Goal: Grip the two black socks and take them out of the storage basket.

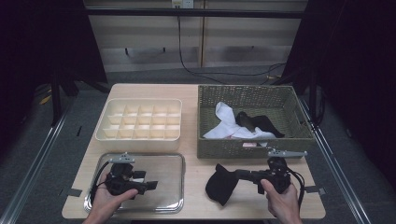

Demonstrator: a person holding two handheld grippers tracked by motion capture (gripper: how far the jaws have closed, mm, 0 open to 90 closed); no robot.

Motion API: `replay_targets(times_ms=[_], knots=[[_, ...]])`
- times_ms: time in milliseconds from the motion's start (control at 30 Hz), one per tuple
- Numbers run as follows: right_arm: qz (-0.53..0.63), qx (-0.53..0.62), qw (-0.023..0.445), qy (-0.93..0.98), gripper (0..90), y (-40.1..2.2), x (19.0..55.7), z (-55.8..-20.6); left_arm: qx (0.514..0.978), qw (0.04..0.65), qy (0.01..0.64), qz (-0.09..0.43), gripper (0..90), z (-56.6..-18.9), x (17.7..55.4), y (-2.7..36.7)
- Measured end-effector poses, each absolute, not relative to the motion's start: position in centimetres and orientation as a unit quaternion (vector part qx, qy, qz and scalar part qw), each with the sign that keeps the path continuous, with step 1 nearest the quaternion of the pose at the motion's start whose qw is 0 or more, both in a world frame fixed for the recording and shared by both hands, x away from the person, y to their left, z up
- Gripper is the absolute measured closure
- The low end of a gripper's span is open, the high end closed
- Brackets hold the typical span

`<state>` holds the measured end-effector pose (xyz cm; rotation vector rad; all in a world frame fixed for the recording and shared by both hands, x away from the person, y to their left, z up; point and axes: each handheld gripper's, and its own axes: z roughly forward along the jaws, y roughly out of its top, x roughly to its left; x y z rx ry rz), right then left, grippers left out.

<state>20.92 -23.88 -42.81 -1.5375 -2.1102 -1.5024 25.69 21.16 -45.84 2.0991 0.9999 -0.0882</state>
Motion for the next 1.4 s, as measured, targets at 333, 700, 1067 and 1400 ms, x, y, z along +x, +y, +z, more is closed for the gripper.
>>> replay_targets(times_ms=[333, 700, 1067, 1400], knots=[[-0.450, -0.552, 0.040, -0.701, 84.6, -25.8, 20.2, -46.3, 0.830, 0.396, 0.393, -0.034, 28.1, -45.9, 25.7, 21.0], [-0.455, -0.561, 0.012, -0.691, 73.4, -27.9, 19.0, -45.3, 0.830, 0.414, 0.375, -0.015, 38.5, -44.3, 25.3, 19.2], [-0.449, -0.497, 0.047, -0.741, 75.0, -23.0, 19.6, -45.4, 0.850, 0.414, 0.324, -0.047, 54.0, -43.8, 25.5, 14.5], [-0.411, -0.464, 0.072, -0.782, 64.4, -18.6, 20.6, -48.4, 0.854, 0.403, 0.323, -0.062, 48.1, -45.3, 25.1, 14.1]])
